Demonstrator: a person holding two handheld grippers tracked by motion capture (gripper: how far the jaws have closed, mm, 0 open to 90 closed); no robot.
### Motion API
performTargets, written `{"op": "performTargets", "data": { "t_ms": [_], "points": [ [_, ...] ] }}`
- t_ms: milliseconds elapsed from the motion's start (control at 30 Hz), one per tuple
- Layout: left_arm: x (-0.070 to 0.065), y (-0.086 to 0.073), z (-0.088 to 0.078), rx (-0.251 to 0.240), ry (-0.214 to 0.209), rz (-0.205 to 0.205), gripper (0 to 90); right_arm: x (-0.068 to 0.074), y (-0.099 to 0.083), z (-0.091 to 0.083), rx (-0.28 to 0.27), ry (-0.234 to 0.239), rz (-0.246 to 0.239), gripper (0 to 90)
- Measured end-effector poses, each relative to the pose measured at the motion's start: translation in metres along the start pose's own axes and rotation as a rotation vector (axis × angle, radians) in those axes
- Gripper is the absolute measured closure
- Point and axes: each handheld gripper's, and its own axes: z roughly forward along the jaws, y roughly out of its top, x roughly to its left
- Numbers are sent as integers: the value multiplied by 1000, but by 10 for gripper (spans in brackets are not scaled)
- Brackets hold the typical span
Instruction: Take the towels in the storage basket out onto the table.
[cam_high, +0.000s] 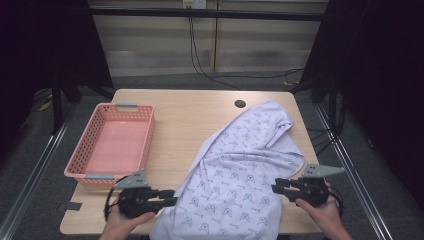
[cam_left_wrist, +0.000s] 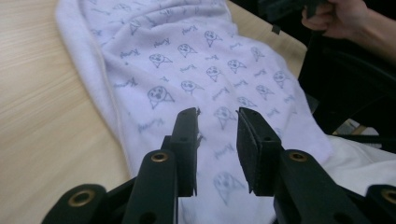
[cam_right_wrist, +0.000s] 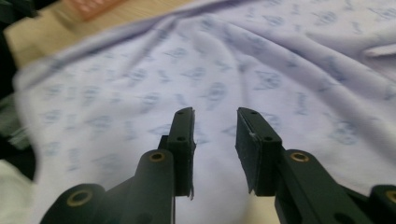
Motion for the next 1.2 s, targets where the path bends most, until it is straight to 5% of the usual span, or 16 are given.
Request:
{"op": "performTargets", "data": {
  "t_ms": [133,200,333,367,433,533,567,667,900,967,1033,1200],
  "points": [
    [14,10,43,84,-29,-19,713,-22,2,23,69,-47,19,570],
    [21,11,62,145,3,1,705,-27,0,32,103,-70,27,522],
    [38,9,74,170,70,-16,700,-34,-4,42,155,-108,13,481],
    [41,8,75,181,120,-15,700,-35,-5,44,167,-113,7,477],
    [46,4,71,182,133,-24,707,-33,-7,45,179,-132,-23,495],
    [44,2,64,194,182,4,709,-29,-10,40,199,-159,-50,676],
    [42,0,62,192,195,7,706,-31,-13,35,197,-155,-33,780],
    [39,-8,51,184,204,13,649,-39,-21,20,204,-165,11,866],
    [38,-21,32,188,179,-28,702,-55,-40,-16,199,-244,79,888],
    [30,-26,27,208,163,-11,739,-60,-44,-23,177,-253,96,887],
    [22,-31,22,228,149,17,753,-61,-44,-23,162,-252,108,885],
    [6,-43,8,268,114,5,821,-57,-32,-11,152,-224,69,802]
  ]
}}
